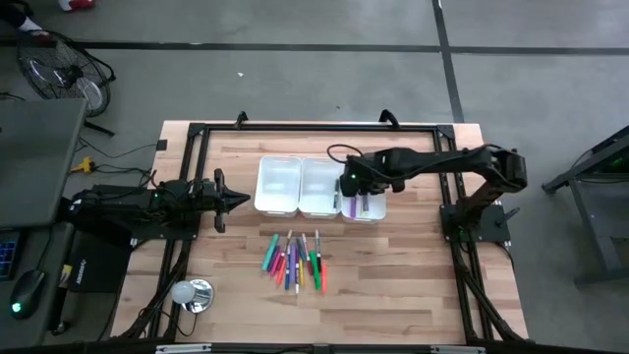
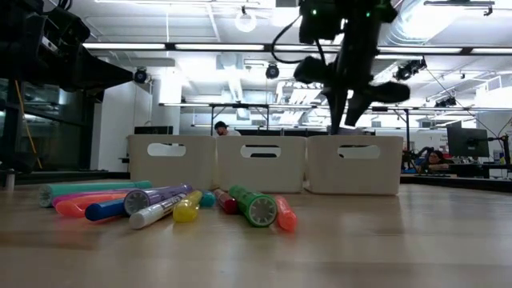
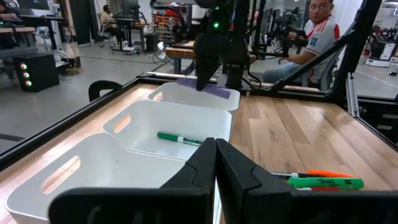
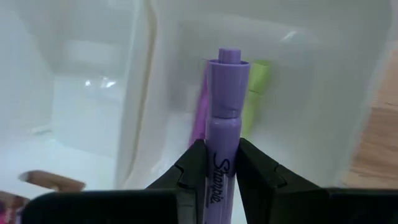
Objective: Pick & Place Markers
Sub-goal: Put the right violet highlighter into the right white bin, then put the right orange pen into the left white bin
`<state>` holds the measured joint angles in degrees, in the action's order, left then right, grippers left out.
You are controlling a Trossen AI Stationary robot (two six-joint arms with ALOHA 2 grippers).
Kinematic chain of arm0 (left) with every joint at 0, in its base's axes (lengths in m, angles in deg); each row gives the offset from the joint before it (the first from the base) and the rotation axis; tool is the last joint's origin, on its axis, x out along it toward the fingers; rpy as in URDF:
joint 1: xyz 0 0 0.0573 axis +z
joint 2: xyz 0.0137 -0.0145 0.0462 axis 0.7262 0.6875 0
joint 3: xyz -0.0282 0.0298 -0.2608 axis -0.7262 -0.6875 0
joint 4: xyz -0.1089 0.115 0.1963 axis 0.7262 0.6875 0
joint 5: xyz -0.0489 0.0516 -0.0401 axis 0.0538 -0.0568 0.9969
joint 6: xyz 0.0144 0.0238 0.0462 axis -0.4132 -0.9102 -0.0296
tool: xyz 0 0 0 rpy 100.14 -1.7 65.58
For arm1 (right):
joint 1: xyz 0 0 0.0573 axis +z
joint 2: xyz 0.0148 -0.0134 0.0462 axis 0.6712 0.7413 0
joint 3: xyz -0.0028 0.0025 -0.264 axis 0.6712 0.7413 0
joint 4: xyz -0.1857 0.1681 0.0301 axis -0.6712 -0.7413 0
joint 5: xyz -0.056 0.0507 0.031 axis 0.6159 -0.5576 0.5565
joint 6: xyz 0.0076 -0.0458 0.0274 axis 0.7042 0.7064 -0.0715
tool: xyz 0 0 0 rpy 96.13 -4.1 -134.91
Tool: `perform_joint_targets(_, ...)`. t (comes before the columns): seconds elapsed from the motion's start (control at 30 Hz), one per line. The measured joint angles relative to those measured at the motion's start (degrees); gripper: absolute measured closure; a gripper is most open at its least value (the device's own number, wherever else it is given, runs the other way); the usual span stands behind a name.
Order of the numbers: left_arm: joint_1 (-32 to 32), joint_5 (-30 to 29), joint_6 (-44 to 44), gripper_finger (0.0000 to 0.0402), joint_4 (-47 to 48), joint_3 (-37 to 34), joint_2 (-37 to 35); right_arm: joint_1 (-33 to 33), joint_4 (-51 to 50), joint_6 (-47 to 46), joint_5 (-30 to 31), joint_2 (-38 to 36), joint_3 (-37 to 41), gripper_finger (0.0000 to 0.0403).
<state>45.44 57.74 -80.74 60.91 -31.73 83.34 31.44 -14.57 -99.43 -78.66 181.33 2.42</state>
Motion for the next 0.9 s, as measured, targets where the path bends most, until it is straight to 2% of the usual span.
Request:
perform_joint_targets(0.27,0.0,0.0,0.0,0.0394,0.0,0.01,0.0,-2.15,9.69,1.52,-1.23,0.54,4.57,0.0337)
perform_joint_targets(0.43,0.0,0.0,0.0,0.0394,0.0,0.01,-0.01,-2.41,11.57,2.94,-1.34,0.55,6.21,0.0325)
perform_joint_targets(0.9,0.0,0.0,0.0,0.0394,0.0,-0.01,0.01,-2.43,13.84,9.37,-0.98,0.42,8.05,0.0224)
